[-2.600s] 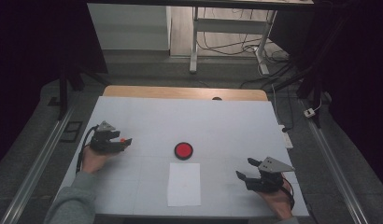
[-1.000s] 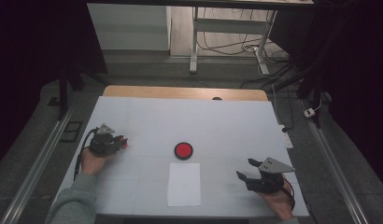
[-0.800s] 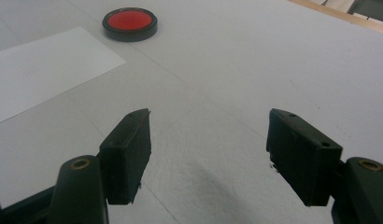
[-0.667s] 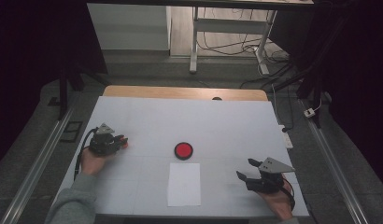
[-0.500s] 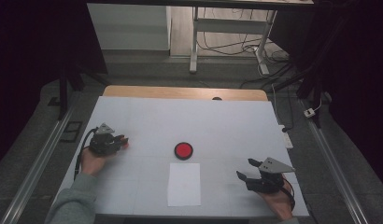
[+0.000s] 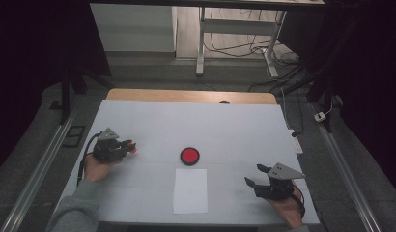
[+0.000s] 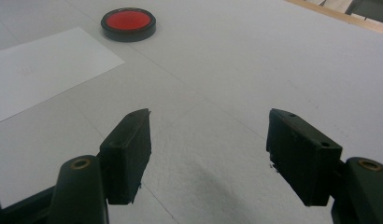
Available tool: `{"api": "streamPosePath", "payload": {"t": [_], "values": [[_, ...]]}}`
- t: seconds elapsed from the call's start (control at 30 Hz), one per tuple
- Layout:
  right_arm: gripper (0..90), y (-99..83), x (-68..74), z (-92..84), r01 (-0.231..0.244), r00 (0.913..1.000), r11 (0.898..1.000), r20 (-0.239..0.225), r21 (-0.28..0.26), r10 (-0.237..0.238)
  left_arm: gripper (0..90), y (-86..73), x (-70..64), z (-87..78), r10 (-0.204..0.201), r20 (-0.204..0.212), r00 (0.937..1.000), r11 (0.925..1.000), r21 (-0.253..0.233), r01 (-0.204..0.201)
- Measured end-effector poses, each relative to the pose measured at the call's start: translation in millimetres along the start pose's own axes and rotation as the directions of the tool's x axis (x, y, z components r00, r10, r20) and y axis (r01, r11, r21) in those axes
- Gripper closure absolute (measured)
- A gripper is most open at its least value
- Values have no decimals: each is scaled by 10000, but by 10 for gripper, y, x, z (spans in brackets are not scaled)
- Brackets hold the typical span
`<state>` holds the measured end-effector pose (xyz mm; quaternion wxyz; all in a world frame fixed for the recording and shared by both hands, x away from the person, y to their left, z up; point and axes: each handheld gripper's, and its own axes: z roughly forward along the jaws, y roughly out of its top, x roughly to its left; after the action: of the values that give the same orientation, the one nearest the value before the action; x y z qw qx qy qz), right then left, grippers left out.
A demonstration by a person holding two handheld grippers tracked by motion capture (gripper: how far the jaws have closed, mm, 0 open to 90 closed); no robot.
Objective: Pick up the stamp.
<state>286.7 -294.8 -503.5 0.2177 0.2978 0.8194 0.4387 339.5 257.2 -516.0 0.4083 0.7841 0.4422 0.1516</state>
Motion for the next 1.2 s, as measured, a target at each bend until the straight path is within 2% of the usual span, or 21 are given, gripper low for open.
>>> {"api": "streamPosePath", "payload": {"t": [0.33, 0.53, 0.83, 1.07, 1.2], "values": [[307, -6, 10, -8, 62, 10000, 10000, 51, -24, -62, 725, 56, -110, -105, -4, 478, 9989, 9987, -503, 28], [307, -16, 11, 6, 57, 10000, 10000, 4, 0, -57, 725, 122, -239, -136, 278, 920, 9954, 9969, -754, -208], [307, -25, 2, 1, 96, 9999, 10000, 47, -12, -96, 725, 197, -378, -177, 417, 1543, 9871, 9952, -945, -272], [307, -40, -2, 12, 119, 9999, 9999, 29, 29, -119, 725, 257, -470, -184, 544, 1811, 9820, 9938, -1057, -355], [308, -35, 7, 11, 90, 10000, 10000, 34, -42, -90, 724, 307, -562, -203, 683, 2039, 9766, 9912, -1252, -432]]}}
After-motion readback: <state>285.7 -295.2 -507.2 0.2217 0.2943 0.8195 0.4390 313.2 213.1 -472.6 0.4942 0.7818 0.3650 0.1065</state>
